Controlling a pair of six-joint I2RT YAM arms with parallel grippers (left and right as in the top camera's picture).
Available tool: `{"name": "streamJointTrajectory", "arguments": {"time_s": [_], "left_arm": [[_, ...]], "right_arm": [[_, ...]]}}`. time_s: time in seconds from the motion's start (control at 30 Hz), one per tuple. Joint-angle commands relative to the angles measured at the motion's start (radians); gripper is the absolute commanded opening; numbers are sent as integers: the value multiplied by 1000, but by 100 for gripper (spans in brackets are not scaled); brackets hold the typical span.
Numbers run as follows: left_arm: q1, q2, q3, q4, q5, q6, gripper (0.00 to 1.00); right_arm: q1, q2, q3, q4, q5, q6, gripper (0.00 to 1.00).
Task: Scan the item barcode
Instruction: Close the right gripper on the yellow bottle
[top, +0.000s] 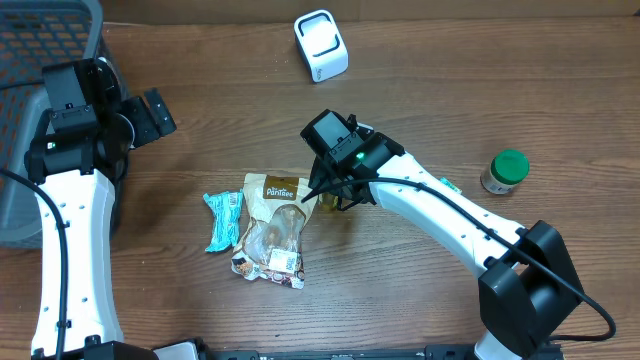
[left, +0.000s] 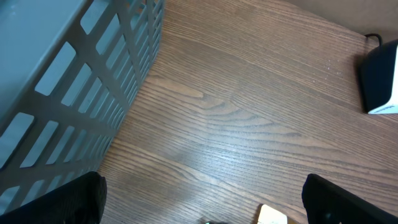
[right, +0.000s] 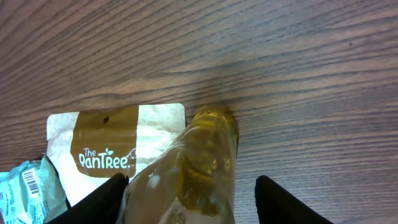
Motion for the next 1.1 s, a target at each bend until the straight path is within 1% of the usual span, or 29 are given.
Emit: {"name": "streamJointTrajectory", "arguments": {"time_s": [0.0, 0.07, 0.13, 0.23, 0.33, 0.43, 0.47, 0.57, 0.67, 0.8, 0.93, 1.07], "left_arm": [[-2, -6, 23, 0, 1, 19, 100], [-2, -6, 23, 0, 1, 19, 99], [-2, -6, 23, 0, 1, 19, 100], [-2, -6, 23, 0, 1, 19, 100], [-2, -6, 23, 0, 1, 19, 100], [-2, -6, 23, 0, 1, 19, 100], [-2, -6, 23, 0, 1, 19, 99], [-2, -6, 23, 0, 1, 19, 99], [-2, -6, 23, 0, 1, 19, 99], [-2, -6, 23, 0, 1, 19, 99], [-2, -6, 23, 0, 1, 19, 100], [-2, -6, 23, 0, 1, 19, 99]], "right_arm": [[3, -13, -3, 5, 18, -101, 56], [3, -14, -3, -6, 17, -166, 54], [3, -14, -3, -19, 18, -200, 52], [3, -14, -3, -17, 18, -250, 45], [3, -14, -2, -18, 18, -333, 39], [3, -14, 13, -22, 18, -398, 39], [3, -14, 19, -24, 18, -400, 41], [3, -14, 23, -21, 18, -400, 59], [3, -14, 23, -26, 18, -399, 69], [3, -14, 23, -27, 5, -385, 70], [3, -14, 17, -27, -18, -304, 70], [3, -13, -3, -10, -16, -305, 70]]}}
